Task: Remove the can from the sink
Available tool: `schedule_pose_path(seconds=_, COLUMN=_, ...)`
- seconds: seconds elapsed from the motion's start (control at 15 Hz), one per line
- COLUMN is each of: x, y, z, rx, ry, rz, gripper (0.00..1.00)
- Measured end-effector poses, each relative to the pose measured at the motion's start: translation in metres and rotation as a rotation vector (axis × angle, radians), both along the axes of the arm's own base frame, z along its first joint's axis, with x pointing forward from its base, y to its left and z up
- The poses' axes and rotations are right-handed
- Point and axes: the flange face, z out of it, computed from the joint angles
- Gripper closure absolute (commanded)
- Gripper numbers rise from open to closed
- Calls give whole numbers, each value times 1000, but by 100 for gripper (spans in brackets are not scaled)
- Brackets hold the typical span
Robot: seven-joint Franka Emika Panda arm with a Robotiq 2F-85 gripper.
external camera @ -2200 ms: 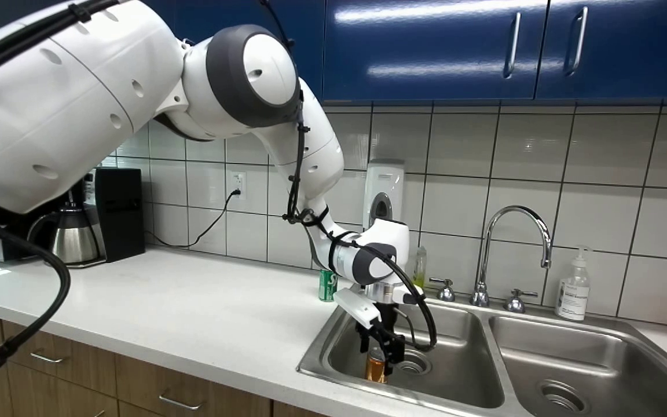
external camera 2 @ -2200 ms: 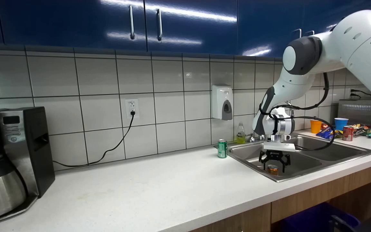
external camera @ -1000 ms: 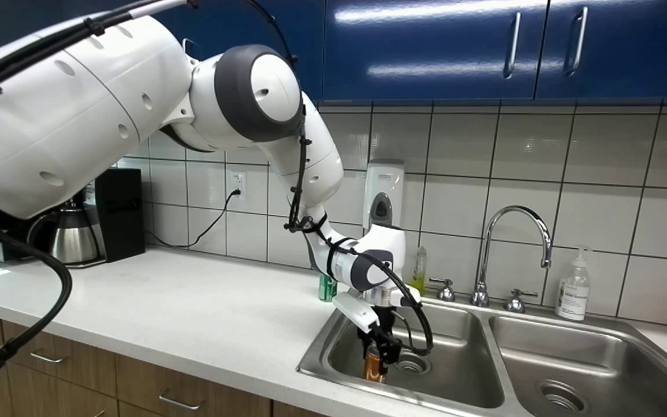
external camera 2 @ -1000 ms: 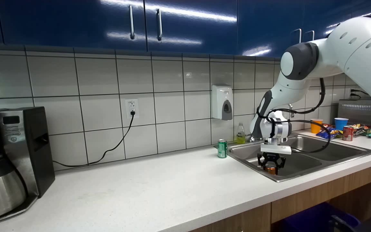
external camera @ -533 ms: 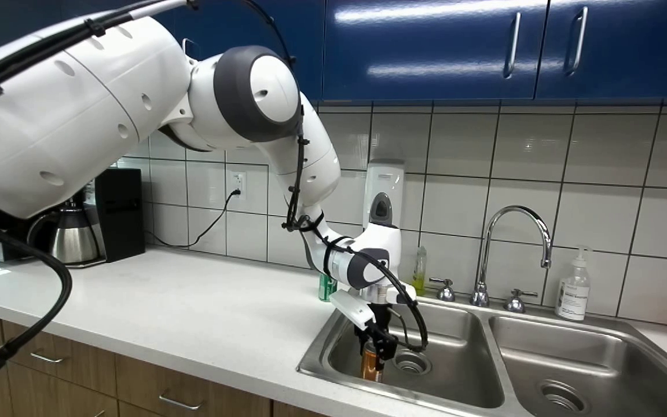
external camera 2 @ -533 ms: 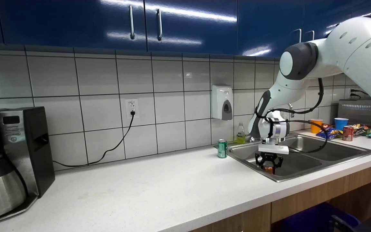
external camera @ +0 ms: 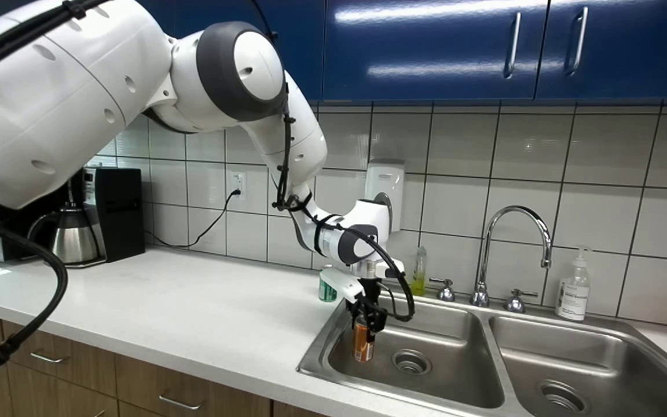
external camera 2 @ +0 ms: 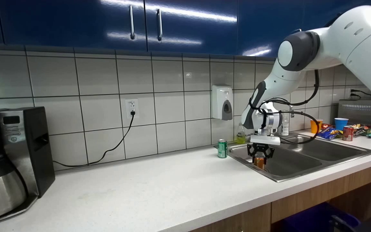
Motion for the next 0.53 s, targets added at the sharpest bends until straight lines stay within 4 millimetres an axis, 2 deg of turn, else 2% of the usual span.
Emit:
schedule_pose_path(seconds=0.27, x=0, y=14, z=34, rx=-2, ry=5, rz=-2, gripper=62)
schedule_pose_path(seconds=0.53, x=-9, y=19, z=62, rx=-13, ry=49, rz=-9, gripper=62)
